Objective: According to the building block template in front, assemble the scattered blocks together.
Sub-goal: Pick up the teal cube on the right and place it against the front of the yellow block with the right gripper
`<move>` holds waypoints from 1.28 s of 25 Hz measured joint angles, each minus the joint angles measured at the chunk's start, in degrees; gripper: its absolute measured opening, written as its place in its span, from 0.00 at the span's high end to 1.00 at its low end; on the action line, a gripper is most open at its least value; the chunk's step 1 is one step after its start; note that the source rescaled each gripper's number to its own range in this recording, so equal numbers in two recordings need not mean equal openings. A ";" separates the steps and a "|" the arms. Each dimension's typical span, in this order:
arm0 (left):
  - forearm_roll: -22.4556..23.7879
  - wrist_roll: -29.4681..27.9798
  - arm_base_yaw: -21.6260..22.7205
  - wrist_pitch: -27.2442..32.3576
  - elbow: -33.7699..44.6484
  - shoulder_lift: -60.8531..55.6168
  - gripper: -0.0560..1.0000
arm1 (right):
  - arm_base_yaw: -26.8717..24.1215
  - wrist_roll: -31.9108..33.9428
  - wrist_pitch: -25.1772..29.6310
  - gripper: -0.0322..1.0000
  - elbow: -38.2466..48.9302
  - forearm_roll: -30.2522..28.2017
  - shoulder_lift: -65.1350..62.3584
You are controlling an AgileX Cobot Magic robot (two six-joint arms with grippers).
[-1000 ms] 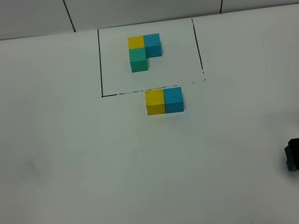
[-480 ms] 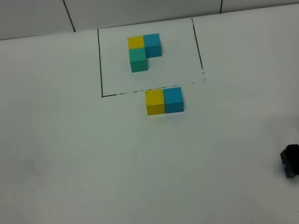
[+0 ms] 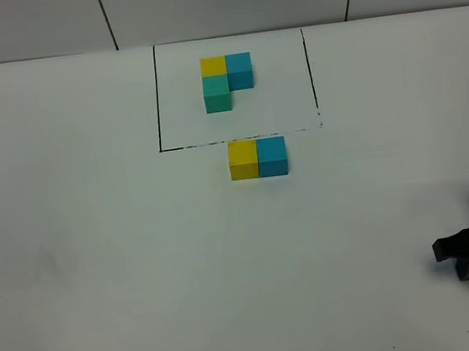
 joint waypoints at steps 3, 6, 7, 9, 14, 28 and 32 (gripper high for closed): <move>0.00 0.00 0.00 0.00 0.00 0.00 0.23 | 2.56 1.29 -0.19 0.94 -0.16 0.05 -0.06; 0.00 0.00 0.00 0.00 0.00 0.00 0.23 | 7.07 3.31 1.59 0.94 -1.52 1.13 -0.06; 0.00 0.00 0.00 0.00 0.00 0.00 0.23 | 9.32 4.61 2.13 0.94 -2.42 2.01 -0.12; 0.00 0.00 0.00 0.00 0.00 0.00 0.23 | 14.05 8.87 2.85 0.94 -4.48 3.09 -0.33; 0.00 0.00 0.00 0.00 0.00 0.00 0.23 | 26.18 26.35 5.64 0.94 -14.37 0.46 2.14; 0.00 0.00 0.00 0.00 0.00 0.00 0.23 | 37.79 50.43 18.96 0.94 -48.16 -14.63 24.62; 0.00 0.00 0.00 0.00 0.00 0.00 0.23 | 37.79 50.04 20.50 0.94 -53.91 -13.96 29.11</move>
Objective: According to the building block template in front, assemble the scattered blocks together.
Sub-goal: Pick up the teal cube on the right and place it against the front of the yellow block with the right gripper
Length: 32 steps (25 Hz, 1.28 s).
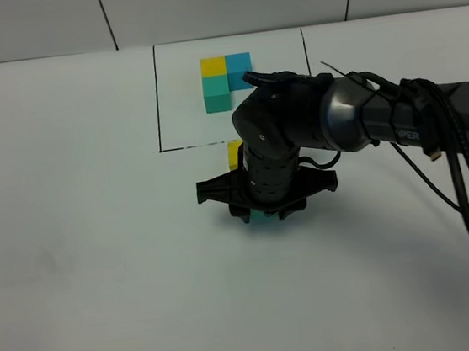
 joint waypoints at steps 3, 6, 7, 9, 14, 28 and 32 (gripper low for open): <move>0.00 0.00 0.00 0.00 0.00 0.00 0.23 | 0.00 -0.62 1.56 0.94 -3.95 -0.06 2.85; 0.00 0.00 0.00 0.00 0.00 0.00 0.23 | 0.00 -0.81 1.83 0.94 -6.65 -0.06 5.06; 0.00 0.00 0.00 0.00 0.00 0.00 0.23 | 0.00 -0.83 1.92 0.94 -7.50 -0.06 5.75; 0.00 0.00 0.00 0.00 0.00 0.00 0.23 | 0.00 -0.99 2.09 0.94 -9.05 0.20 6.98; 0.00 0.00 0.00 0.00 0.00 0.00 0.23 | 0.00 -1.03 2.61 0.94 -10.14 0.31 7.85; 0.00 0.00 0.00 0.00 0.00 0.00 0.23 | -0.17 -0.52 2.75 0.94 -10.14 -0.47 7.87; 0.00 0.00 0.00 0.00 0.00 0.00 0.23 | -0.17 -0.36 2.75 0.94 -10.14 -0.47 7.87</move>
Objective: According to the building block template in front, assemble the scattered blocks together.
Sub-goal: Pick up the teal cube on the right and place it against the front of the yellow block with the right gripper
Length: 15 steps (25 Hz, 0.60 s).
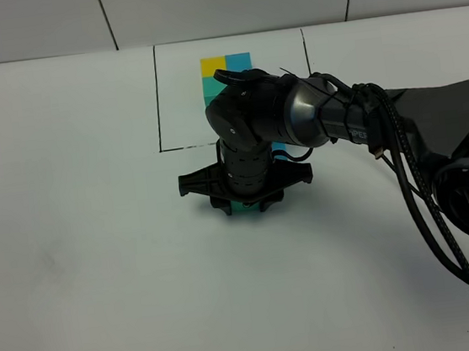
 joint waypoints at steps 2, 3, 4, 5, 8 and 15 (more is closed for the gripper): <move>0.00 0.00 0.00 0.00 0.00 0.00 0.23 | 0.00 0.20 0.00 0.94 0.00 -0.02 0.00; 0.00 0.00 0.00 0.00 0.00 0.00 0.23 | 0.00 0.25 0.00 0.94 0.00 -0.02 0.00; 0.00 0.00 0.00 0.00 0.00 0.00 0.23 | 0.00 0.25 0.00 0.94 0.00 -0.07 0.00; 0.00 0.00 0.00 0.00 0.00 0.00 0.23 | 0.00 0.31 0.00 0.94 0.00 -0.07 0.00; 0.00 0.00 0.00 0.00 0.00 0.00 0.23 | 0.00 0.47 -0.06 0.94 0.00 -0.36 0.00; 0.00 0.00 0.00 0.00 0.00 0.00 0.23 | 0.00 0.47 -0.23 0.94 0.00 -1.49 0.04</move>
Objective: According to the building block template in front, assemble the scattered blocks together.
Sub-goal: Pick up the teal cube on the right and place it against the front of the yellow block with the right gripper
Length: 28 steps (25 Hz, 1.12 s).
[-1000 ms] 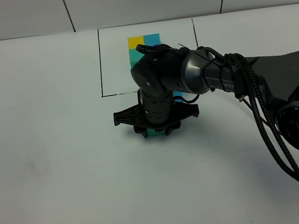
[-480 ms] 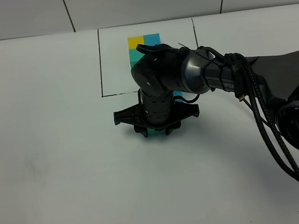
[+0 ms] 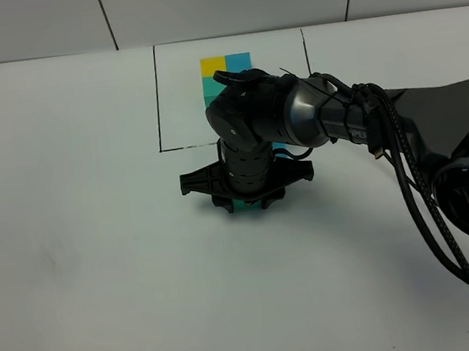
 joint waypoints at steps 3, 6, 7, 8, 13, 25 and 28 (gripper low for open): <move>0.00 0.00 0.00 0.00 0.00 0.00 0.23 | 0.00 0.00 -0.05 0.94 0.00 -0.17 0.00; 0.00 0.00 0.00 0.00 0.00 0.00 0.23 | 0.00 0.00 -0.11 0.94 0.00 -0.22 0.00; 0.00 0.00 0.00 0.00 0.00 0.00 0.23 | 0.00 0.00 -0.11 0.94 0.00 -0.28 0.00; 0.00 0.00 0.00 0.00 0.00 0.00 0.23 | 0.00 0.00 -0.11 0.94 0.00 -0.34 0.02; 0.00 0.00 0.00 0.00 0.00 0.00 0.23 | 0.00 1.27 -0.46 0.94 0.00 -1.99 0.12; 0.00 0.00 0.00 0.00 0.00 0.00 0.23 | 0.00 1.94 -0.64 0.94 0.00 -2.61 0.12; 0.00 0.00 0.00 0.00 0.00 0.00 0.23 | 0.00 1.44 -0.64 0.94 0.00 -2.61 0.12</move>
